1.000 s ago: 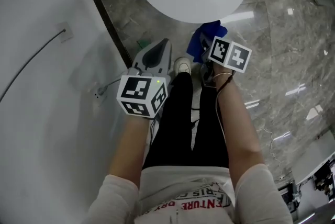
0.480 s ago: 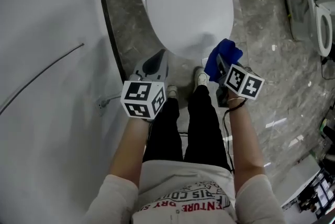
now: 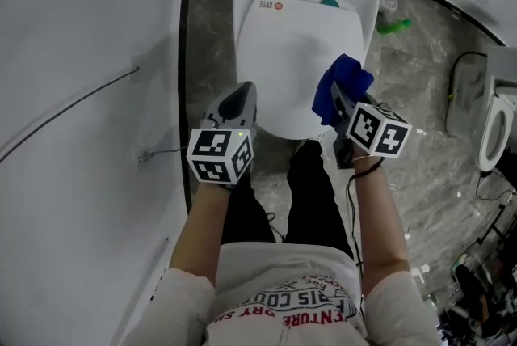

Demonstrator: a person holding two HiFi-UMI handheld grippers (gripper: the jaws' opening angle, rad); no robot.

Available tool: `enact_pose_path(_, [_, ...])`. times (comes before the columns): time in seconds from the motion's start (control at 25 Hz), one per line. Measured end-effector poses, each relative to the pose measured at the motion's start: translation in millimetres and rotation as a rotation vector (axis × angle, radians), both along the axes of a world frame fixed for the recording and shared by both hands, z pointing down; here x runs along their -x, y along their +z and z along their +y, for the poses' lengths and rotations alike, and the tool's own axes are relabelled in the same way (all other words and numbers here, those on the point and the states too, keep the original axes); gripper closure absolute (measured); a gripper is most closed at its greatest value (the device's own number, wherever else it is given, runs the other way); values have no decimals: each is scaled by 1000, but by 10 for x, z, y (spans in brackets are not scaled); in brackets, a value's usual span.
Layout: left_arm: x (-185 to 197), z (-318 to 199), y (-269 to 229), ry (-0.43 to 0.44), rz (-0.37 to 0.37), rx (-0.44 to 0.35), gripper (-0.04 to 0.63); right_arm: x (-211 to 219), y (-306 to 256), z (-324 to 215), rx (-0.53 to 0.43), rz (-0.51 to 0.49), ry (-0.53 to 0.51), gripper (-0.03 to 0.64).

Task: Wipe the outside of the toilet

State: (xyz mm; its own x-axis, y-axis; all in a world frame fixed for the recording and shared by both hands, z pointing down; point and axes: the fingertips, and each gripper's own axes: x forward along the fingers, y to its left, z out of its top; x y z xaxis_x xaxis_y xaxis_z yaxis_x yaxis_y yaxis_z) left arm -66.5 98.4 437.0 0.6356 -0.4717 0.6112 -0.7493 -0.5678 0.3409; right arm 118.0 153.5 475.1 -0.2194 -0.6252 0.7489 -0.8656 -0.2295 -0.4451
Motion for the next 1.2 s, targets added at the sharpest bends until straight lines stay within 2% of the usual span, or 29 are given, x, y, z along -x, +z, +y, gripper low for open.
enact_pose_path(0.2, [-131,-300,-91,-159,22,2,588,-228,-308,-771,-40,17,-162,545])
enact_pose_path(0.48, [-189,-829,-69,-251,54,0,589,-96,-564,-1832,-84,37,-344,545])
enact_pose_path(0.68, [-38,-1417,-41,-280,77,1,588,197,-654,-2601,-81,83,-438,545])
enact_pose_path(0.84, [123,-1849,-84,-310,66,-34,589,336,-687,-3170,-78,124,-492,545])
enact_pose_path(0.92, [205,-2014,-68,-323,58,-26,588,370,-685,-3406,-72,142,-507,545])
enact_pose_path(1.2, [497,-2315,3,-481,53,-8,589,539,-483,-4160,-13,273,-700,545])
